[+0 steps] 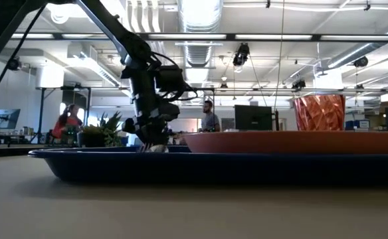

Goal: Pick and place plate/cup/fork/spoon on tray
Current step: Move the blue serving tray to the center of the table

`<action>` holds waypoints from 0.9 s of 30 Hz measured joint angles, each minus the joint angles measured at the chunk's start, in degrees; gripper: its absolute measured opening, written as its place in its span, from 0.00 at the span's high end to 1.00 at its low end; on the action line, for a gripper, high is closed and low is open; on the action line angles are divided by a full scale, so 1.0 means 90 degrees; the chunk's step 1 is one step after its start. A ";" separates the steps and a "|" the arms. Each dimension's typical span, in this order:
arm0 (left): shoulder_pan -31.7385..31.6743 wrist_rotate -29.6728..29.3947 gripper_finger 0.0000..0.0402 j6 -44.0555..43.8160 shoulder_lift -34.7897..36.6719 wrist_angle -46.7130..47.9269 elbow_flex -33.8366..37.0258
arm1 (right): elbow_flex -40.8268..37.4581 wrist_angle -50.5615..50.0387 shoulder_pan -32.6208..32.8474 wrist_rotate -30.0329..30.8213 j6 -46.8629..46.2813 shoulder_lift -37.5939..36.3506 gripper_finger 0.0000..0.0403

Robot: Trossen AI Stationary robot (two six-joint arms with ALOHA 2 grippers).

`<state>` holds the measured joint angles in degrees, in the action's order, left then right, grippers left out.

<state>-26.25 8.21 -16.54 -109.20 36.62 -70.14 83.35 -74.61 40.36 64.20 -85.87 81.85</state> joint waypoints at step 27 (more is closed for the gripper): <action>0.0259 -0.0789 1.00 0.0042 0.2804 0.0315 0.0018 | -0.2141 -0.1277 -0.0204 -0.5914 -0.2757 -0.0482 0.98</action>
<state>-23.92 1.10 -16.16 -83.97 39.45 -69.98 64.09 -86.10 38.52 10.97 -110.69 77.51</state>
